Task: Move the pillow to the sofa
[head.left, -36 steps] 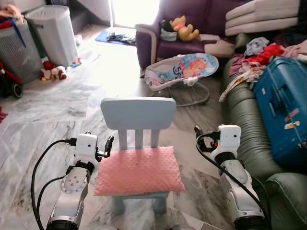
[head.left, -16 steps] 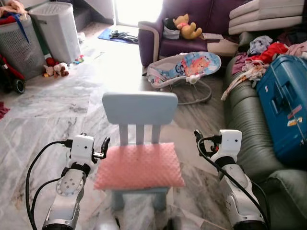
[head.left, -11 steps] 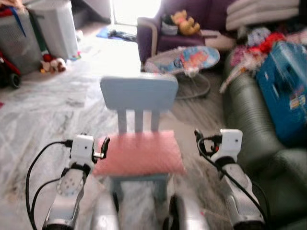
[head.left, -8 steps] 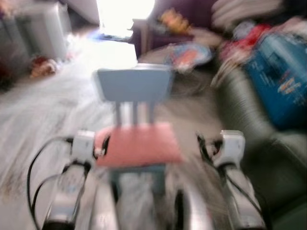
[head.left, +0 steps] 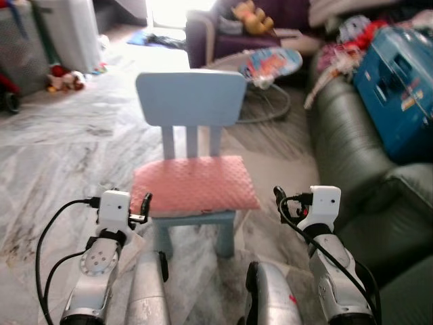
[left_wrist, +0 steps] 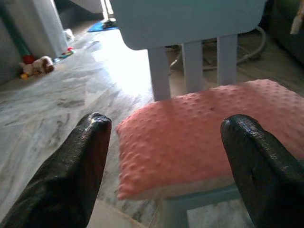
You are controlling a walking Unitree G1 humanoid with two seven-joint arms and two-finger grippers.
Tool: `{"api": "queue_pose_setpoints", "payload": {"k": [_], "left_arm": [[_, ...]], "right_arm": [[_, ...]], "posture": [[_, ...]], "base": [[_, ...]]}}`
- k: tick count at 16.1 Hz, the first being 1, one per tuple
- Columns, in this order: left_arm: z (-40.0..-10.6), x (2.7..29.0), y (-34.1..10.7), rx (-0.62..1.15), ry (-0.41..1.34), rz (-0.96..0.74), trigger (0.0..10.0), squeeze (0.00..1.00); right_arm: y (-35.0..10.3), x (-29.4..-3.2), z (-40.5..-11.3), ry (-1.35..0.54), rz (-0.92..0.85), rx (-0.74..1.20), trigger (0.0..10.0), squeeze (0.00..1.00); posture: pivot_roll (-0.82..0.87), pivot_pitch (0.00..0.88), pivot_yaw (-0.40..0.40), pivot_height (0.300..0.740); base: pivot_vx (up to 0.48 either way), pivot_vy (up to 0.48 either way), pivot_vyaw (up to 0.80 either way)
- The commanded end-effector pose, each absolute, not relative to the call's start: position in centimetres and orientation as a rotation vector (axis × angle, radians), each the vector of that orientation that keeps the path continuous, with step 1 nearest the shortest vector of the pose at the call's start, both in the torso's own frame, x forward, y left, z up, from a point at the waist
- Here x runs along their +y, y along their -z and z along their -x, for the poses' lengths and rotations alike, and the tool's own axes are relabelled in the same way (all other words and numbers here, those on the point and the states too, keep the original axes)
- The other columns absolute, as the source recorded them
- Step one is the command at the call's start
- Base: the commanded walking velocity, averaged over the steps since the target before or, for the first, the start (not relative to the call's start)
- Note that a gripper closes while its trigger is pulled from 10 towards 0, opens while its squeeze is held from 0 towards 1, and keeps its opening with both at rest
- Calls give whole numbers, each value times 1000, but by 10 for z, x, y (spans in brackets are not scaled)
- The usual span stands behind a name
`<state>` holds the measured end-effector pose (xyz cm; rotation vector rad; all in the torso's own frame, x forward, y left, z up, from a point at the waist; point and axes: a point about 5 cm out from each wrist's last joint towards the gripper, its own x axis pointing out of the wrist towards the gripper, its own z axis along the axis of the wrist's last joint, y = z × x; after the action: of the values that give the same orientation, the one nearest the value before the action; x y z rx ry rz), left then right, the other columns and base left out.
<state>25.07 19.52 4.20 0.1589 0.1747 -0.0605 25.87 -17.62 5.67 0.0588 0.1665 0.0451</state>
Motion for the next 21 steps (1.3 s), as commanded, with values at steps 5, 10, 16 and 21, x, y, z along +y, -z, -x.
{"api": "queue_pose_setpoints", "payload": {"k": [5, 10, 16, 21], "left_arm": [[-258, 198, -51, 128, 68, -180, 10000, 0], [-257, 193, -49, 131, 80, -172, 10000, 0], [-259, 192, -48, 138, 78, -177, 10000, 0], [-260, 190, -47, 137, 85, -175, 10000, 0]], "right_arm": [[-59, -178, -263, -47, -50, 161, 10000, 0], [-59, -177, -264, -53, -36, 161, 10000, 0], [-59, -177, -265, -50, -39, 163, 10000, 0], [-60, -176, -266, -71, -24, 155, 10000, 0]], "posture": [[-18, 0, -49, 585], [-18, 0, -51, 585], [-21, 0, -47, 585], [-22, 0, -49, 585]], "base": [[121, 0, 0], [326, 0, 160], [162, 0, 0], [0, 0, 145]]}}
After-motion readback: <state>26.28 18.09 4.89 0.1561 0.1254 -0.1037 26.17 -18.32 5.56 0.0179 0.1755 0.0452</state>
